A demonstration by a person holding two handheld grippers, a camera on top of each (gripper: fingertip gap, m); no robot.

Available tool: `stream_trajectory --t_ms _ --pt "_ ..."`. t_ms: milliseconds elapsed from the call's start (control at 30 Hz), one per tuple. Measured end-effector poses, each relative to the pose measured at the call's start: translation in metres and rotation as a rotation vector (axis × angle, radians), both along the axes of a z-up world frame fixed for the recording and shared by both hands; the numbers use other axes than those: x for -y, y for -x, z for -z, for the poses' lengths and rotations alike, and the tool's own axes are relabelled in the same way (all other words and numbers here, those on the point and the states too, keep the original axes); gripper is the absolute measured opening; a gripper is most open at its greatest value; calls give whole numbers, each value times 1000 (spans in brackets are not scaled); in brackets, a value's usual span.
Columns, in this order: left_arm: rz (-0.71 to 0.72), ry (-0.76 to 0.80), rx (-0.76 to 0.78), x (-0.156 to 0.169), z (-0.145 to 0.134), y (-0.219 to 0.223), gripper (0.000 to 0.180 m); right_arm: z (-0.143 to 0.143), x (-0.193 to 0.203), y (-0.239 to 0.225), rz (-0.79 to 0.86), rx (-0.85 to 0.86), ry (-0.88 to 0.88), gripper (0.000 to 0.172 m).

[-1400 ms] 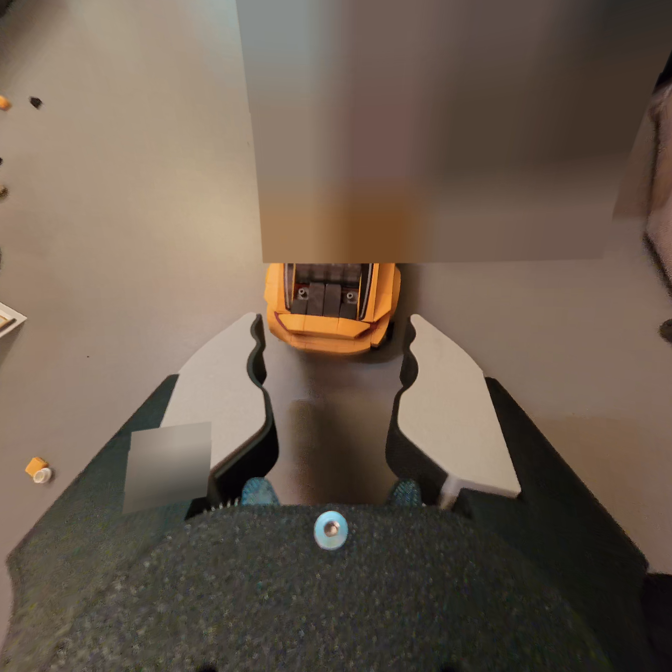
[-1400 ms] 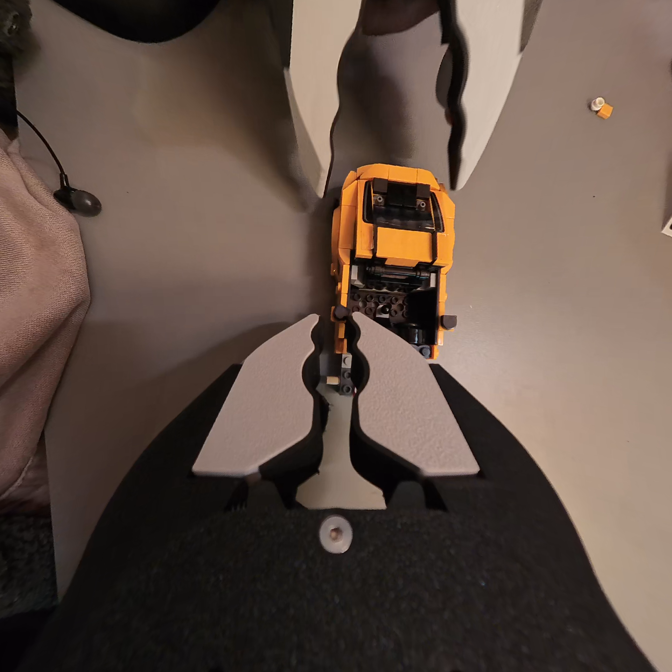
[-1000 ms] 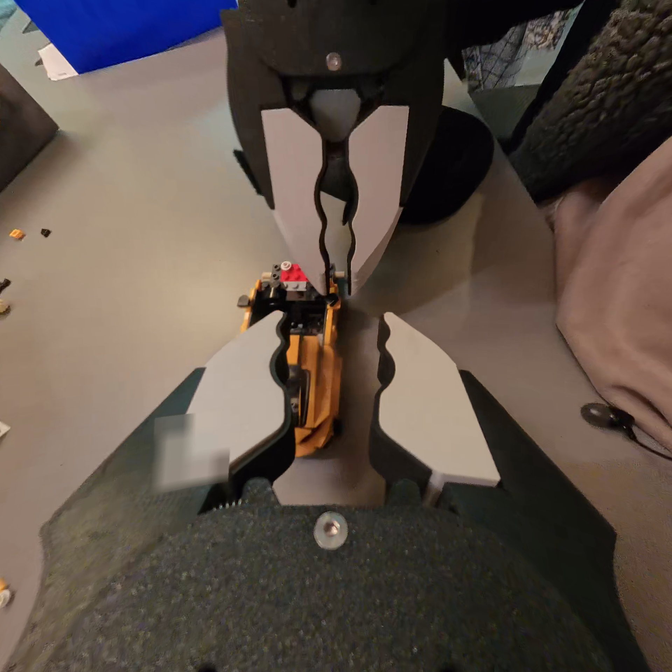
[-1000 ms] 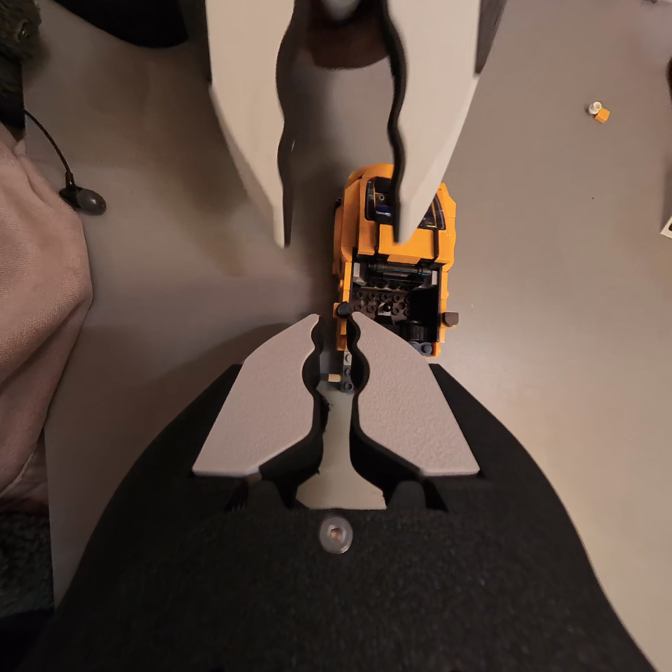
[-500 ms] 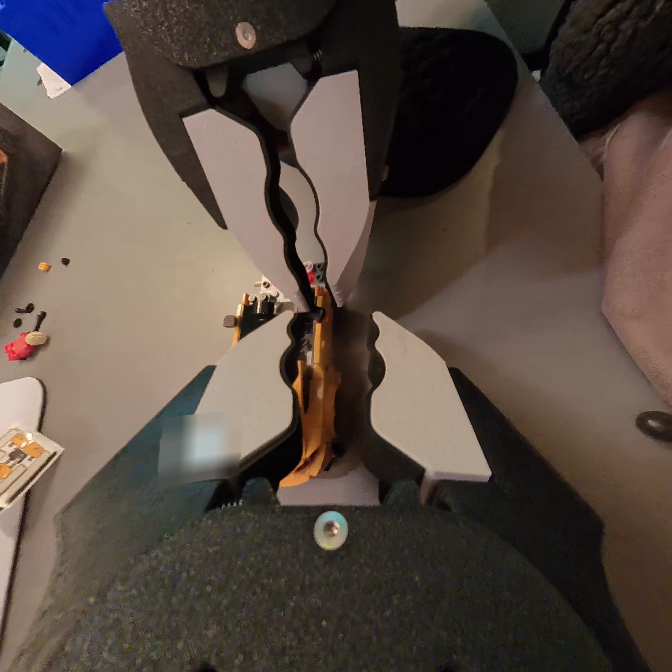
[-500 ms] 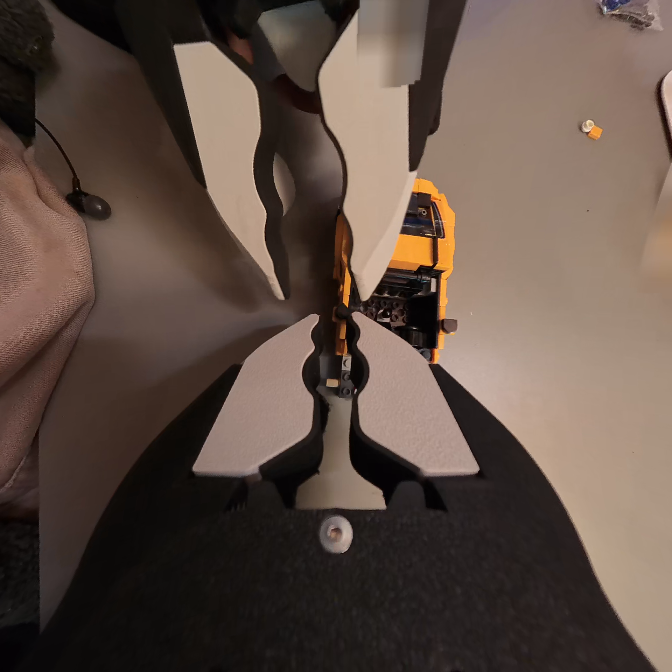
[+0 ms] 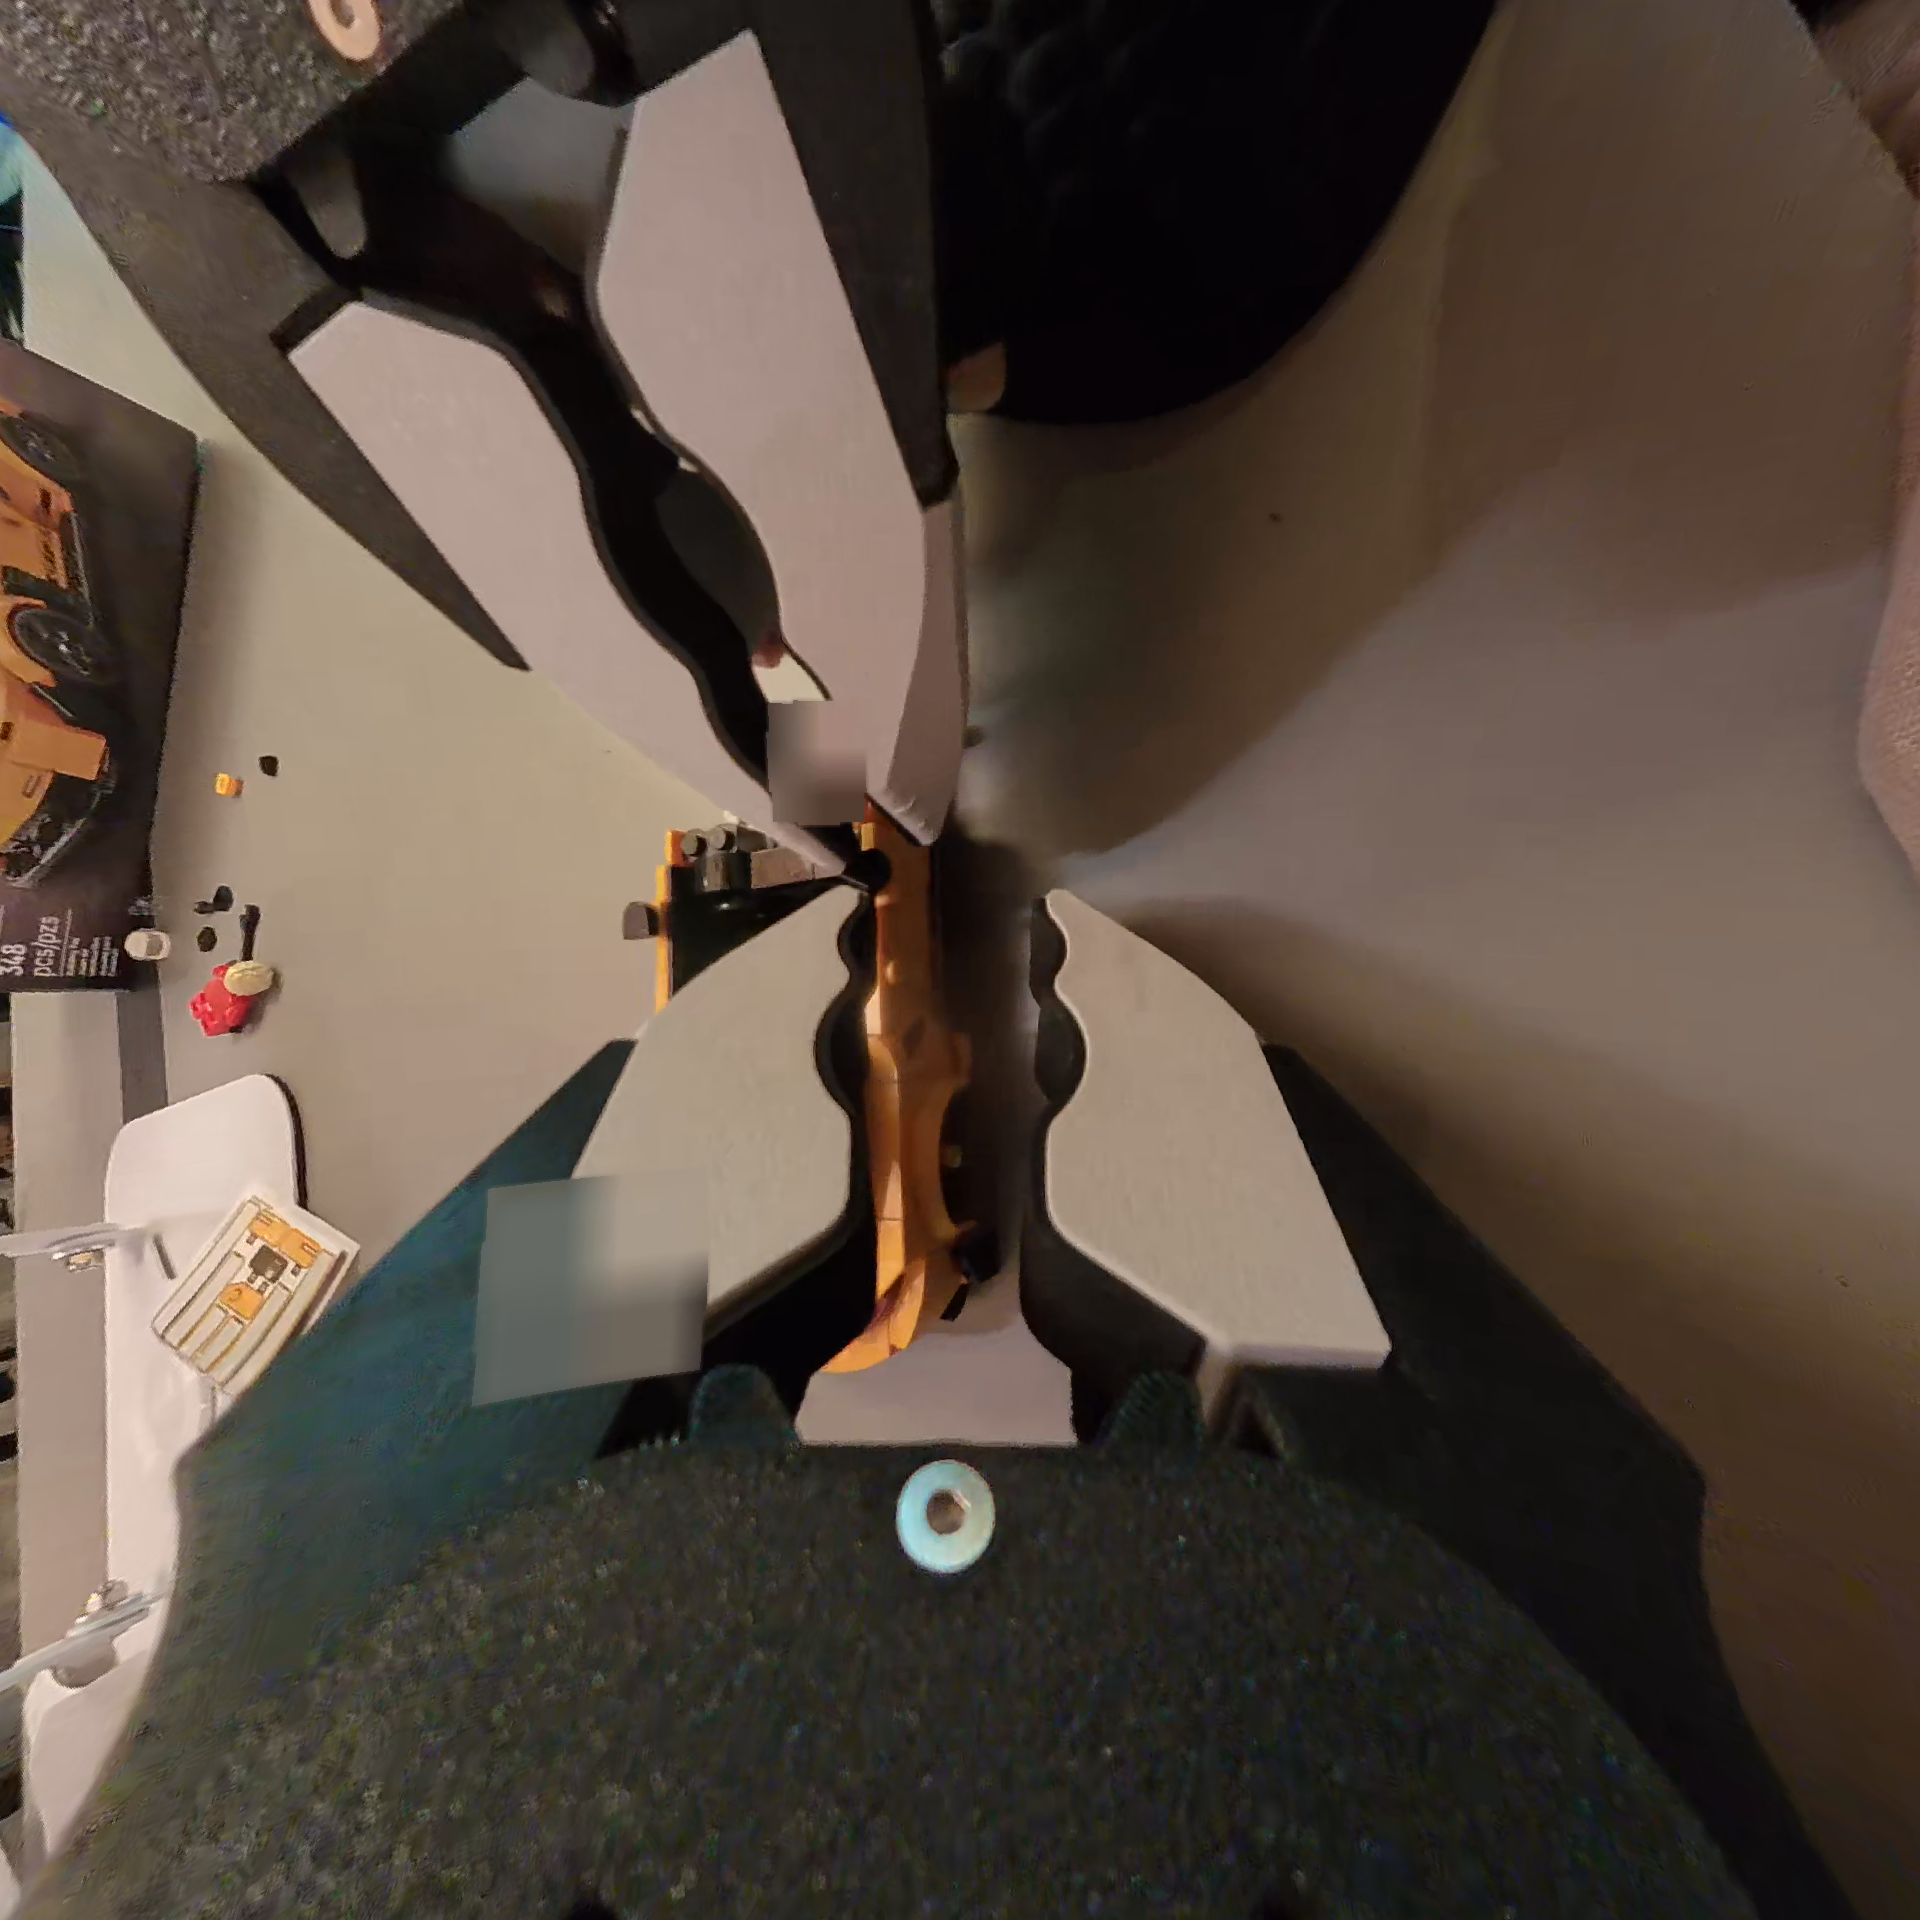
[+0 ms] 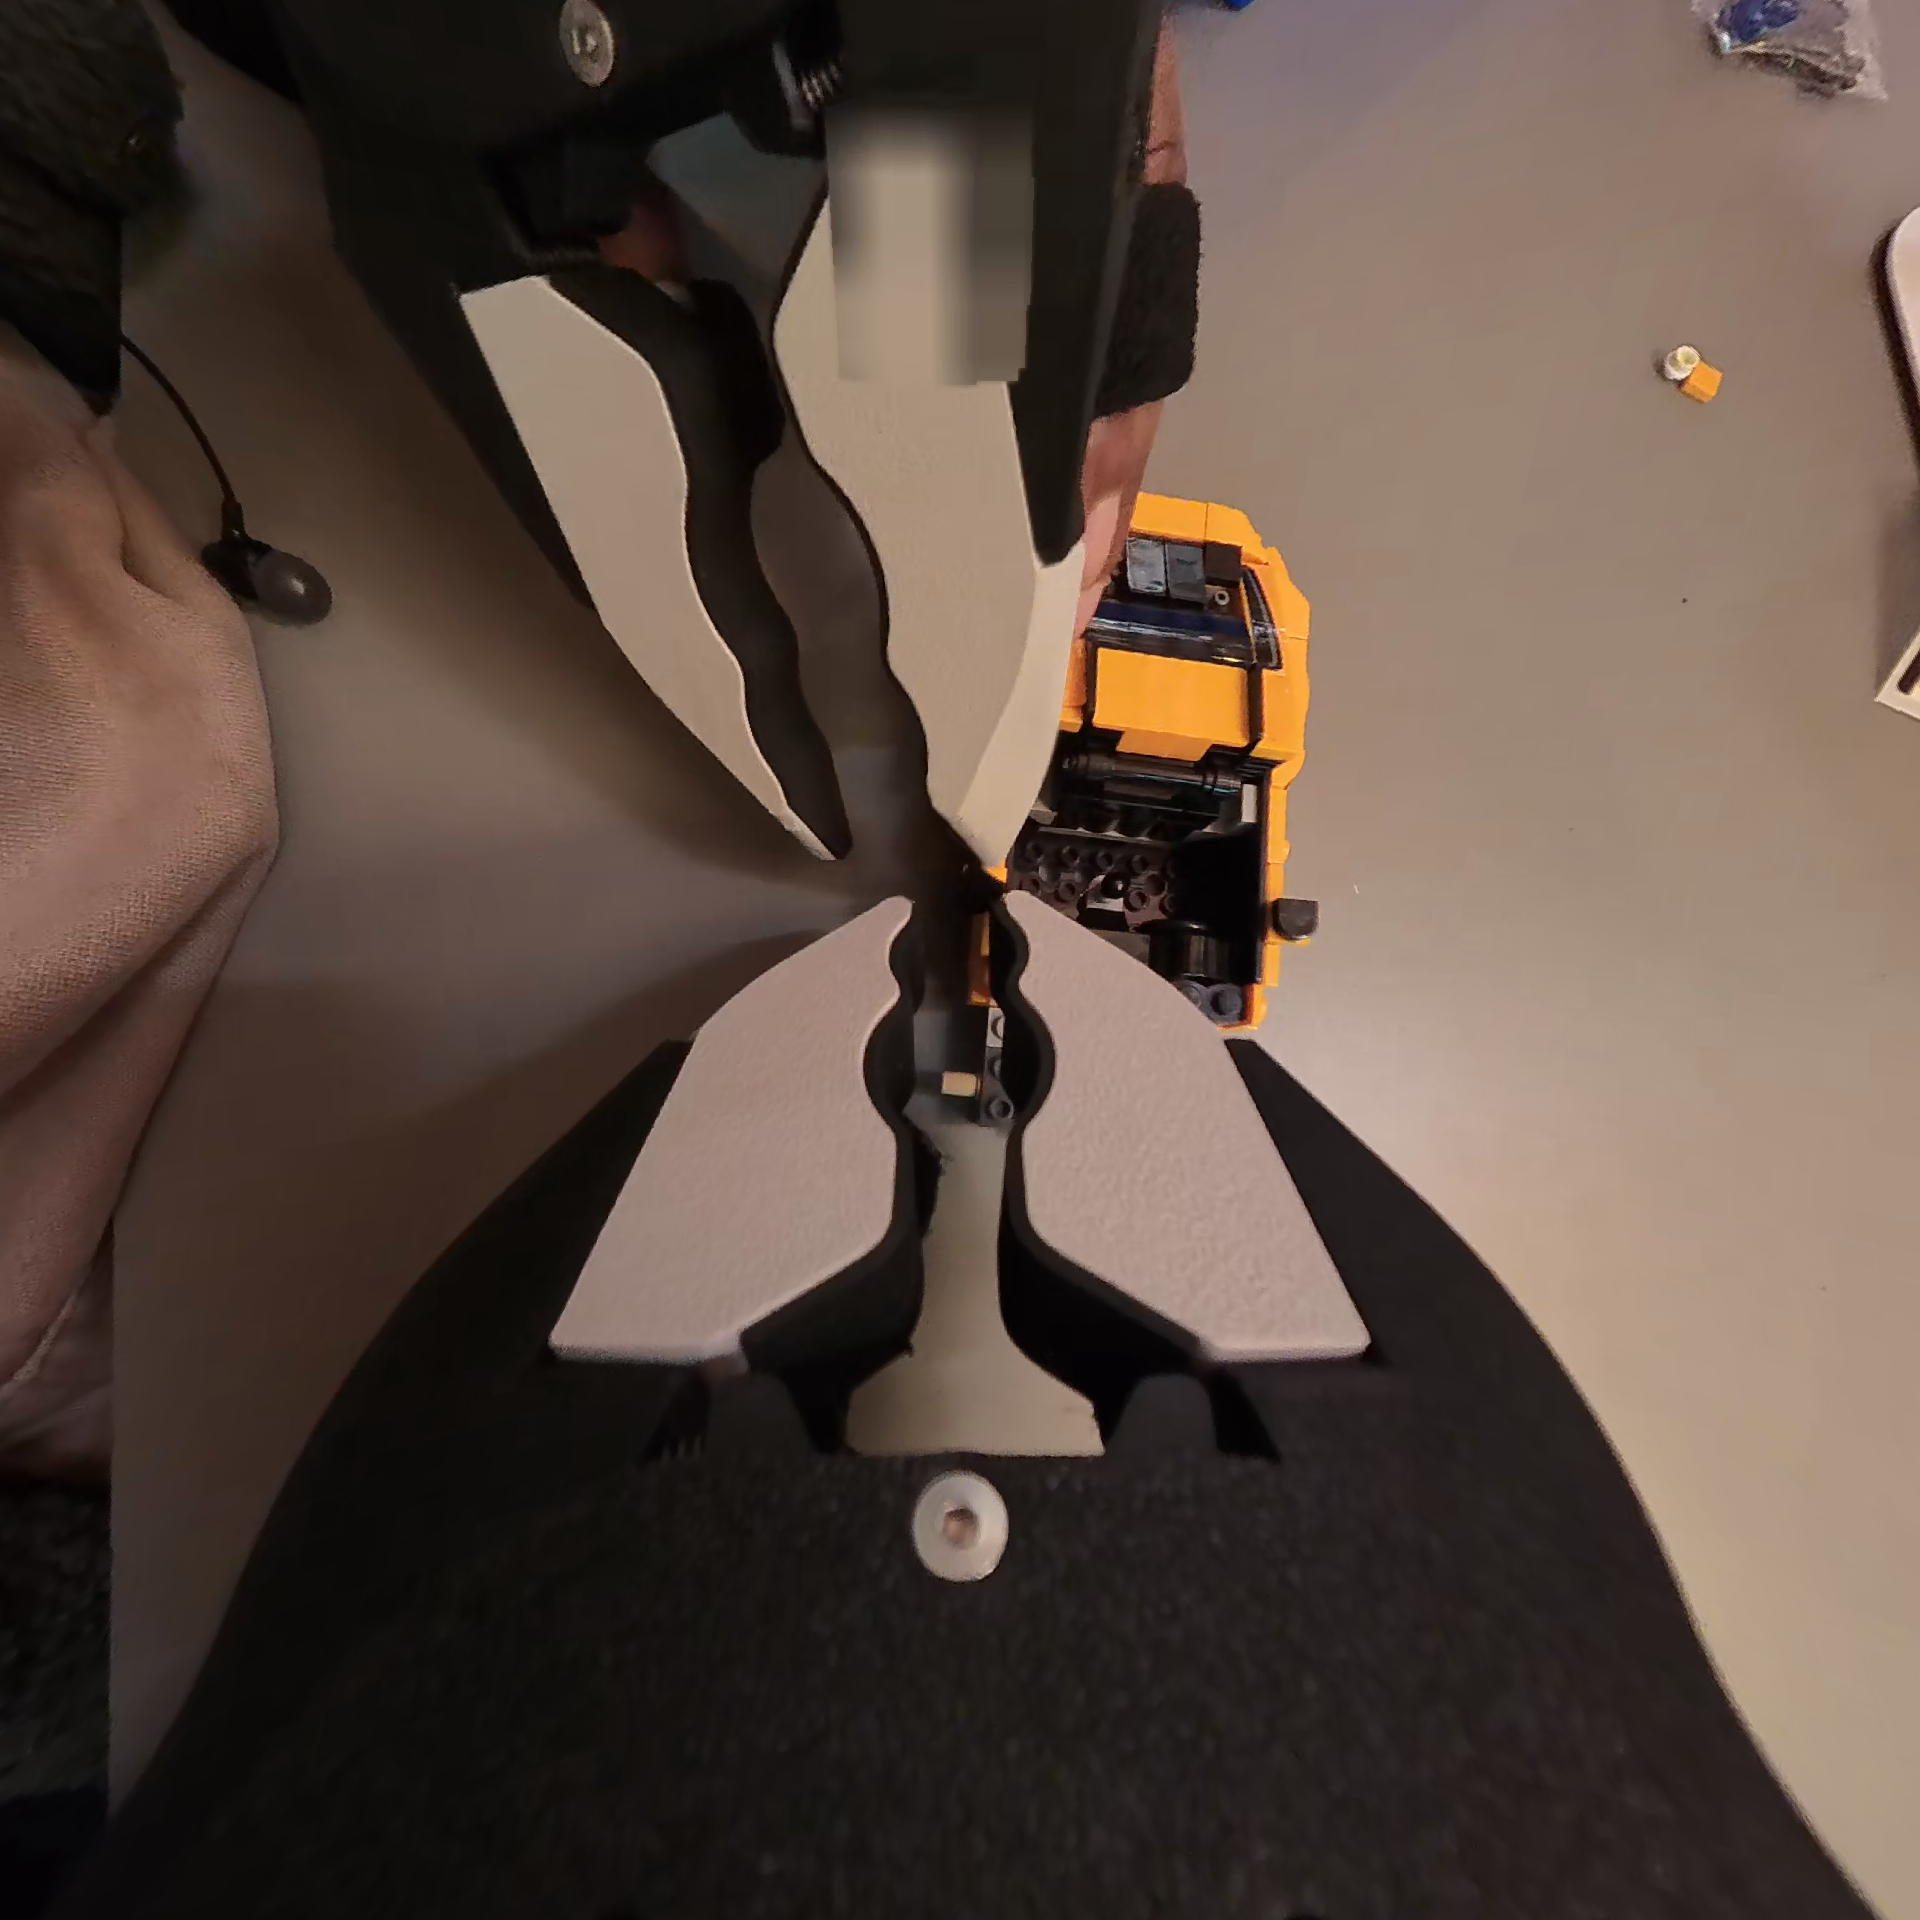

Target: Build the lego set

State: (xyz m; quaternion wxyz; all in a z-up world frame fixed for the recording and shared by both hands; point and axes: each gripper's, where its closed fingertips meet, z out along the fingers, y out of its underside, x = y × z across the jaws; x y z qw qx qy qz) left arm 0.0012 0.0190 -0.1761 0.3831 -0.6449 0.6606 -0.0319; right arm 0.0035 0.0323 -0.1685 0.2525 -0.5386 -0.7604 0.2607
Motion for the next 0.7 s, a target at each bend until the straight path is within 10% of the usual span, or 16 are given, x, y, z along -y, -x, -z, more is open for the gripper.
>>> stream_trajectory --t_ms 700 --pt "3 -2 2 3 -1 2 29 0 0 5 18 -9 10 8"
